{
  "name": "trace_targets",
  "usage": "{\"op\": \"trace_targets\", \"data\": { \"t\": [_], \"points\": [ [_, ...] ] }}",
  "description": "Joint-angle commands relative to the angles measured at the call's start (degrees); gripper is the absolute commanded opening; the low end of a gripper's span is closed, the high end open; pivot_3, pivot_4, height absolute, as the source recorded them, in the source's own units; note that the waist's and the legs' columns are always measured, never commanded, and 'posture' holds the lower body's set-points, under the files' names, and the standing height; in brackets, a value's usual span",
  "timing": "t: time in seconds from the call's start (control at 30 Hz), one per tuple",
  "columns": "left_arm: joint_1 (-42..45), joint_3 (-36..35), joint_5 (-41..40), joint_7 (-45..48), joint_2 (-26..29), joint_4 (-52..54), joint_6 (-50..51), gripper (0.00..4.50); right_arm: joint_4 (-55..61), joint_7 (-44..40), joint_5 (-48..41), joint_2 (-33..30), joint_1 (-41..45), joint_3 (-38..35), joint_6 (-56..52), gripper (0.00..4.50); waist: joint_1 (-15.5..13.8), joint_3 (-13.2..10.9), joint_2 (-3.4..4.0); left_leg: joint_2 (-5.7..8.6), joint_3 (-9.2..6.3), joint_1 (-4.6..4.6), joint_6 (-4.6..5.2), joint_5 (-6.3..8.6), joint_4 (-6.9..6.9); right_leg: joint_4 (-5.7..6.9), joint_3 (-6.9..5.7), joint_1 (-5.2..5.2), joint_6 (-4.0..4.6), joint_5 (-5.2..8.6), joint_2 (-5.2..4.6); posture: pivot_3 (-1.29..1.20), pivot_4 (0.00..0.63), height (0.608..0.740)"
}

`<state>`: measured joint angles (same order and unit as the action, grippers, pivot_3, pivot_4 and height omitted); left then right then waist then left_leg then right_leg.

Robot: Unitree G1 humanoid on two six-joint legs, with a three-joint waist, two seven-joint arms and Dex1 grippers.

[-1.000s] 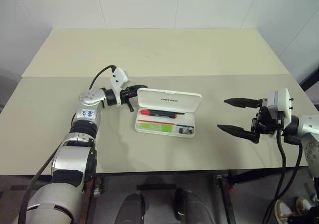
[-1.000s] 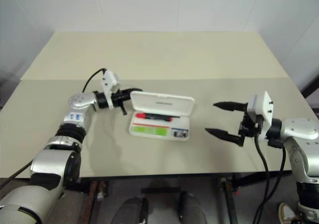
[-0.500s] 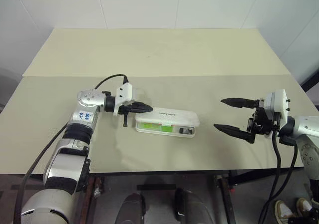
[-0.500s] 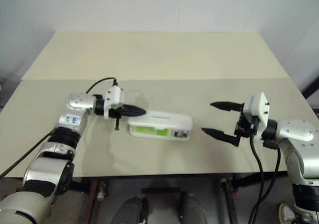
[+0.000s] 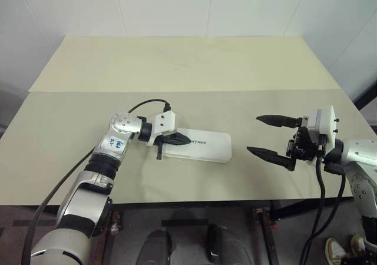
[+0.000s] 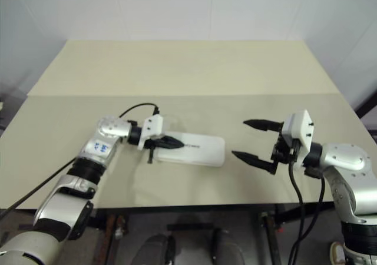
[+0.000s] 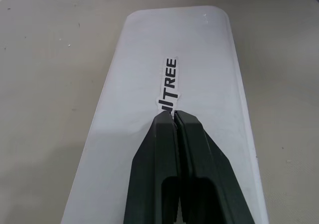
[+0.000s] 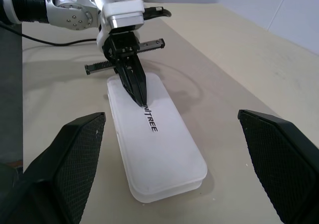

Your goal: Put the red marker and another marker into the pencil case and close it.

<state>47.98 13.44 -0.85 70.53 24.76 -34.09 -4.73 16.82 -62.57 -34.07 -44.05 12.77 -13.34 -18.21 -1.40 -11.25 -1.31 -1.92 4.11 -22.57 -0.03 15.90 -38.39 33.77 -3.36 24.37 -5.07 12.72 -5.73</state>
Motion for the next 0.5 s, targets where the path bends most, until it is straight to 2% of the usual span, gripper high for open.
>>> {"op": "trace_targets", "data": {
  "t": [0.03, 0.23, 0.43, 0.5],
  "points": [
    [-2.74, 2.85, 2.59, -0.14, 0.17, 0.53, 3.52, 0.02, 2.46, 0.83, -1.28, 0.26, -0.11, -0.28, -0.17, 4.50, 0.00, 0.01, 0.00, 0.00, 0.01, 0.05, 0.00, 0.00, 0.02, 0.00, 0.01, -0.03, 0.01, 0.01, 0.00, 0.00, 0.150, 0.740],
    [-4.33, 0.87, -0.27, -0.15, 0.72, 5.42, 8.36, 0.02, 0.73, 0.39, -0.93, 0.37, 1.40, 0.75, -0.10, 4.50, 0.04, 0.03, 0.01, -0.02, 0.03, 0.11, 0.00, 0.00, 0.14, -0.01, 0.01, -0.04, 0.02, 0.02, 0.00, 0.00, 0.150, 0.740],
    [-4.94, -7.70, -9.95, -3.01, -0.02, 11.86, 17.76, 0.02, -2.27, -1.01, -0.45, 0.29, 3.04, 1.58, 0.78, 4.50, 0.14, 0.02, 0.00, -0.02, 0.04, 0.01, 0.00, 0.00, 0.18, 0.01, 0.01, 0.10, 0.01, 0.01, 0.00, 0.00, 0.150, 0.740],
    [-6.36, -12.07, -13.73, -3.02, 1.89, 14.06, 19.01, 0.02, -3.20, -1.28, -0.11, 0.42, 3.96, 2.12, 0.83, 4.50, 0.31, 0.01, -0.01, -0.02, 0.02, -0.05, 0.00, 0.00, 0.19, 0.05, 0.00, 0.16, 0.01, 0.01, 0.01, 0.00, 0.150, 0.740]
  ]
}}
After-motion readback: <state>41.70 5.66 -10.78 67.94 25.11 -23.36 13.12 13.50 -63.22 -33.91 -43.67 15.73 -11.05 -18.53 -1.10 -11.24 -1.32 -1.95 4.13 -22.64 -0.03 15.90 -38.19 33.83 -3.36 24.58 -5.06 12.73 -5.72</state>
